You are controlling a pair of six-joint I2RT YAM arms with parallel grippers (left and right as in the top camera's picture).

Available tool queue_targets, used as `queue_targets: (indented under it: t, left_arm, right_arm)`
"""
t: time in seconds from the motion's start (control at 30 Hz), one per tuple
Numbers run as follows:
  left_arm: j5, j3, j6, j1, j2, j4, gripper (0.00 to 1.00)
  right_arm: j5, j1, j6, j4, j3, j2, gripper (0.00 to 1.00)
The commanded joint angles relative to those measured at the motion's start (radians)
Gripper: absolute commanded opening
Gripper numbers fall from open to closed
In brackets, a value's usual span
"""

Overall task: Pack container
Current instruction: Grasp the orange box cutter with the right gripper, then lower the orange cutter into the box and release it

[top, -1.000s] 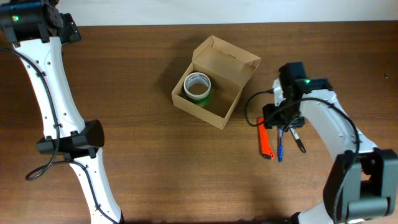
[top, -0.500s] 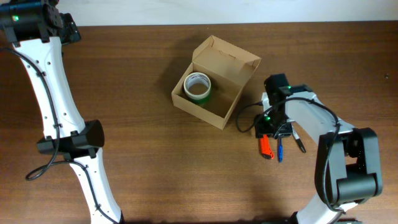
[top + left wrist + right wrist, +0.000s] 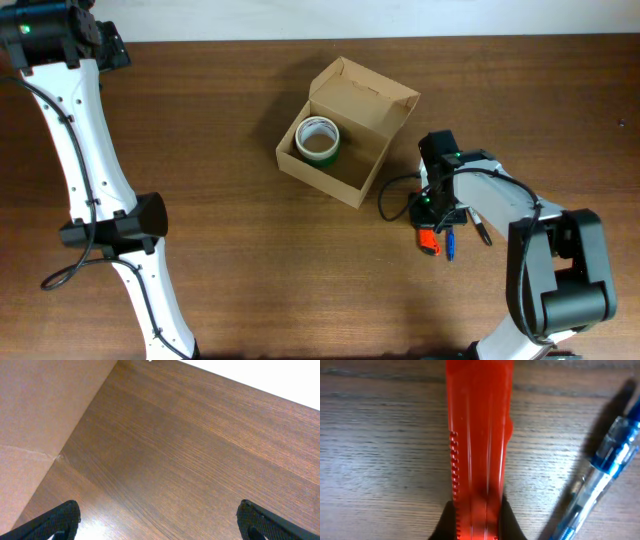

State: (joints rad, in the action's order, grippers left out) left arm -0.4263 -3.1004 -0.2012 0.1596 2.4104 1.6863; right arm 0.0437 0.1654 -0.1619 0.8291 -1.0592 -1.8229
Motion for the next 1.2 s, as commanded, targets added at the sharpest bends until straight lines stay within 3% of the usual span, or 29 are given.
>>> queue_targets:
  t: [0.0, 0.17, 0.33, 0.5, 0.63, 0.8, 1.17]
  left_arm:
    - [-0.004, -0.008, 0.009, 0.007, -0.028, 0.001, 1.00]
    - [-0.004, -0.008, 0.009, 0.007, -0.028, 0.001, 1.00]
    - [-0.004, -0.008, 0.009, 0.007, -0.028, 0.001, 1.00]
    - [-0.004, -0.008, 0.009, 0.007, -0.028, 0.001, 1.00]
    - [-0.005, -0.008, 0.009, 0.007, -0.028, 0.001, 1.00]
    - [-0.004, -0.008, 0.009, 0.007, -0.028, 0.001, 1.00]
    - [-0.004, -0.008, 0.009, 0.007, -0.028, 0.001, 1.00]
  right_arm:
    - [0.009, 0.005, -0.008, -0.014, -0.026, -0.021, 0.04]
    - [0.008, 0.005, 0.056, 0.123, -0.294, 0.048, 0.04]
    - [0.005, 0.006, 0.135, 0.301, -0.800, 0.068, 0.04]
    - [0.035, 0.033, 0.243, 0.243, -1.109, 0.066, 0.04]
    - [0.076, 0.101, 0.382, 0.173, -1.130, 0.048, 0.04]
    - [0.076, 0.193, 0.529, 0.223, -1.130, -0.089, 0.04]
    - [0.077, 0.292, 0.550, 0.528, -1.130, -0.384, 0.03]
